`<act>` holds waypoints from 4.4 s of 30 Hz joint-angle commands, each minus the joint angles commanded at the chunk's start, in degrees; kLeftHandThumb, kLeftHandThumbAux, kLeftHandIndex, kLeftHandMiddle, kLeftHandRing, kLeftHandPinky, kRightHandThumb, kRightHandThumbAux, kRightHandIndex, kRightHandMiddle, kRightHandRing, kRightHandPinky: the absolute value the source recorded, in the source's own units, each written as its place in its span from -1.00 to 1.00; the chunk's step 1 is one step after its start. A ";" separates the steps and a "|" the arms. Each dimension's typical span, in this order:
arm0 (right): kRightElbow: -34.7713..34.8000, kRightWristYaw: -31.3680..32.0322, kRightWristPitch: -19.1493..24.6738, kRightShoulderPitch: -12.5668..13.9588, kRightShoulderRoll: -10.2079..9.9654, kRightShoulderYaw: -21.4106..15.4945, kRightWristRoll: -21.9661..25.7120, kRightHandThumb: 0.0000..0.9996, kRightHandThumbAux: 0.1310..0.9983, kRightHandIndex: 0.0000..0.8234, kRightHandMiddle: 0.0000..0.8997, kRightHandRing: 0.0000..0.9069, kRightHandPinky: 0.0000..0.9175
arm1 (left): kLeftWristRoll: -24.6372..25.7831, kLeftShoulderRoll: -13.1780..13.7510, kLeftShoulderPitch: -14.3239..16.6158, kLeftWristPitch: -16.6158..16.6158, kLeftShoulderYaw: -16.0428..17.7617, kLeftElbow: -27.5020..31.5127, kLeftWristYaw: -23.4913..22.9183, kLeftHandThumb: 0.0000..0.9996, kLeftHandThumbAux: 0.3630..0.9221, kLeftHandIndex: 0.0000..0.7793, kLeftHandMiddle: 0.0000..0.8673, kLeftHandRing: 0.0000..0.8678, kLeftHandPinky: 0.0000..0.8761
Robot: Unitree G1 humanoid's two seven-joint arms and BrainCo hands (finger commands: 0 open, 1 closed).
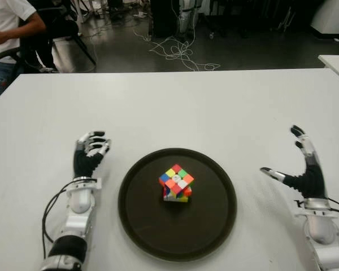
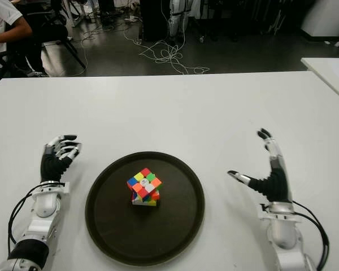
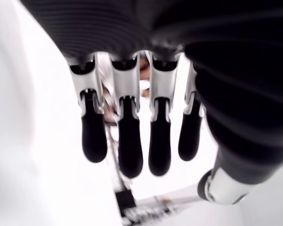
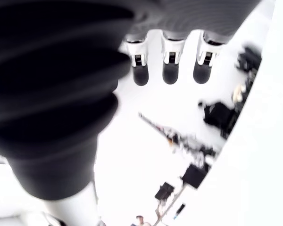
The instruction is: Pick up the Rubik's Cube and put it in the plate
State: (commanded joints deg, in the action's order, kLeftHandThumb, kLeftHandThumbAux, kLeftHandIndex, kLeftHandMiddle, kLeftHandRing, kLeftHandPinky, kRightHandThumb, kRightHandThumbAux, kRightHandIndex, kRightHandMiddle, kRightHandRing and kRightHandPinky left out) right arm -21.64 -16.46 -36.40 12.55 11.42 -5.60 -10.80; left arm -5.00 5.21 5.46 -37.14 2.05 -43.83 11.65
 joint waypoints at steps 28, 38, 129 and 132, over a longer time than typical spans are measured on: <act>-5.16 -4.26 -0.57 0.91 -3.47 3.66 -3.43 -1.00 0.55 -1.00 -1.00 -1.00 -1.00 | -2.00 1.04 -6.84 1.19 -0.36 10.66 -3.18 -1.00 0.42 -1.00 -1.00 -1.00 -1.00; -2.20 -0.84 2.10 1.73 -3.47 4.84 -1.20 -1.00 0.52 -1.00 -1.00 -1.00 -1.00 | -1.16 0.82 -7.01 1.29 0.16 10.57 -3.49 -1.00 0.60 -1.00 -1.00 -1.00 -1.00; 15.07 -10.54 25.43 5.80 -6.35 8.90 11.81 0.38 0.37 0.06 0.73 0.78 0.76 | 1.98 -5.54 -8.08 21.63 4.66 20.07 2.66 0.40 0.25 0.13 0.81 0.85 0.81; 14.85 -10.60 25.20 5.75 -6.39 8.88 11.80 0.38 0.37 0.06 0.72 0.77 0.76 | 2.28 -5.63 -8.04 21.44 4.78 20.01 2.46 0.40 0.25 0.13 0.82 0.85 0.82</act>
State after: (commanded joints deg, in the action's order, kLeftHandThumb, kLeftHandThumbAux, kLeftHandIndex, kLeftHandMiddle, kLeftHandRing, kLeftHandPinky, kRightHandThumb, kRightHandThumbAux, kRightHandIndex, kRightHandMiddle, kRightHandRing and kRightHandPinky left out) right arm -6.79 -27.06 -11.20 18.30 5.03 3.28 1.00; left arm -2.72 -0.43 -2.58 -15.70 6.83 -23.82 14.12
